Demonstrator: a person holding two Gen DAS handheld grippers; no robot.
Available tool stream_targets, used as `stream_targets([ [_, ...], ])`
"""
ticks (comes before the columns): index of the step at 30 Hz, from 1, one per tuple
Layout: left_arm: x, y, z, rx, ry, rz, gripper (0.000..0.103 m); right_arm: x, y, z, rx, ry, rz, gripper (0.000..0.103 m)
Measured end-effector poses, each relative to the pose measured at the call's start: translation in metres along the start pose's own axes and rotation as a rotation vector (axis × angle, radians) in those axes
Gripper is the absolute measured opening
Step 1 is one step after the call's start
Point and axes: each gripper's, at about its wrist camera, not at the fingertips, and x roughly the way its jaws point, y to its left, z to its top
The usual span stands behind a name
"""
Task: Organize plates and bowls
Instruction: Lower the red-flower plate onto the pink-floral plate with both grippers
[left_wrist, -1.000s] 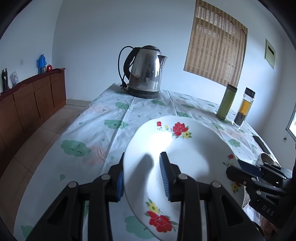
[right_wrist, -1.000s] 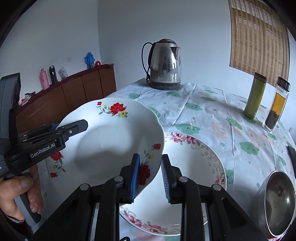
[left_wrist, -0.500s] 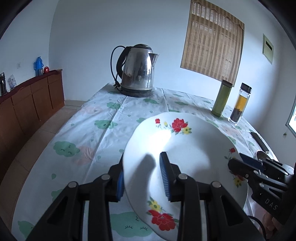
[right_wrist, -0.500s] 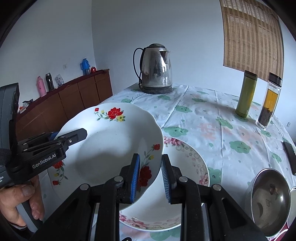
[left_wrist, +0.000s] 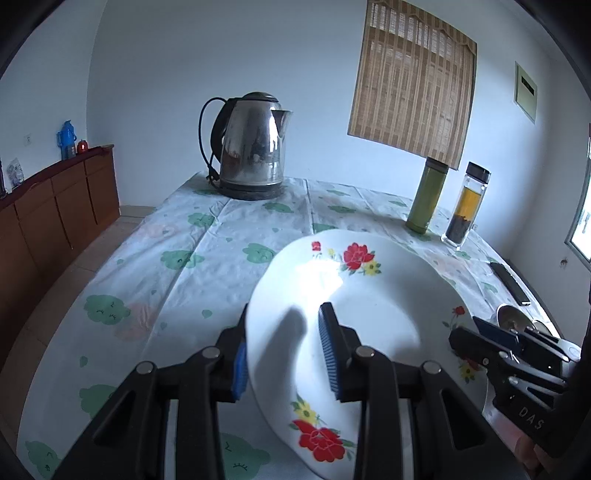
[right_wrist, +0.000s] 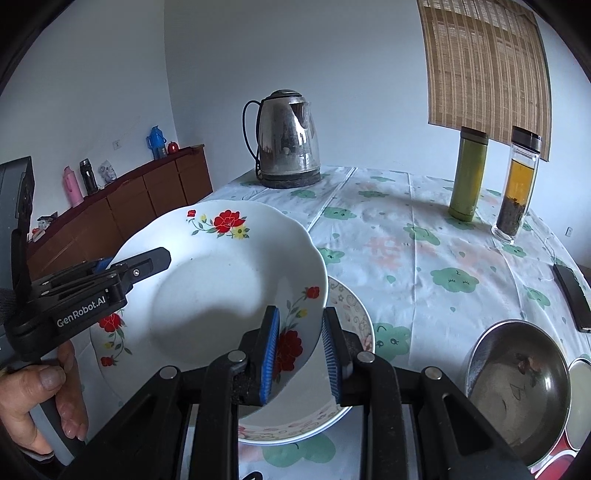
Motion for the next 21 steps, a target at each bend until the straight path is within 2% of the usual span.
stream_targets([
  [11,0.011,-0.021,0.001,0.010,0.009,-0.030,0.032,-0.003,-0.022,-0.001,0.033,-0.001,-0.044,0.025],
  [21,0.019,-0.025,-0.001,0.014,0.012,-0.040,0.032,0.000,-0.024,-0.003,0.031,0.015,-0.069,0.025],
])
